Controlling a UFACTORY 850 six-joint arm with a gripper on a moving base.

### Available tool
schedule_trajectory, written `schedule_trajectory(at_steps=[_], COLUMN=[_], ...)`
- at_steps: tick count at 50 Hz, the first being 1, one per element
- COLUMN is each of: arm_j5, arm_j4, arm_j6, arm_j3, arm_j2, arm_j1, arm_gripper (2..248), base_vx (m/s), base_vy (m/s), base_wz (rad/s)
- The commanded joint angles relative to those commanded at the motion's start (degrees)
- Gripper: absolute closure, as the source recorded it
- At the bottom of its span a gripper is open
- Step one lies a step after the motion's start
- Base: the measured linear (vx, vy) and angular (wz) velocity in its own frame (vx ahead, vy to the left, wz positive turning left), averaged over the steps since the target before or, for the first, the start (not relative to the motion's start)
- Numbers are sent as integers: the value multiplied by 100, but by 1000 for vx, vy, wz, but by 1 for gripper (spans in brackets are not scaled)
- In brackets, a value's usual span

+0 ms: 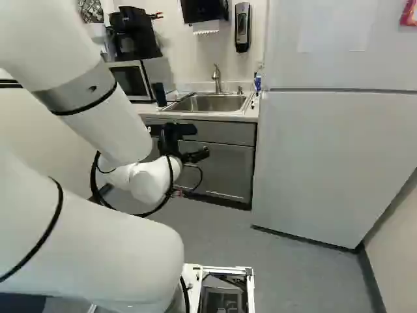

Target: Rinse the cup and place it in the tray

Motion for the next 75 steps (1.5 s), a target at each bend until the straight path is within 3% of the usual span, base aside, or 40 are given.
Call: schedule_trajectory(at_steps=[34, 75], arm_j5=[0, -12], arm_j4=[0, 0], arm_j6=[0, 0], arm_j3=[-117, -1294], arm_j2=[43, -624], arm_j1=[0, 0], arm_gripper=[3, 3], base_vx=[0, 0], base_vy=[0, 0], base_wz=[0, 0])
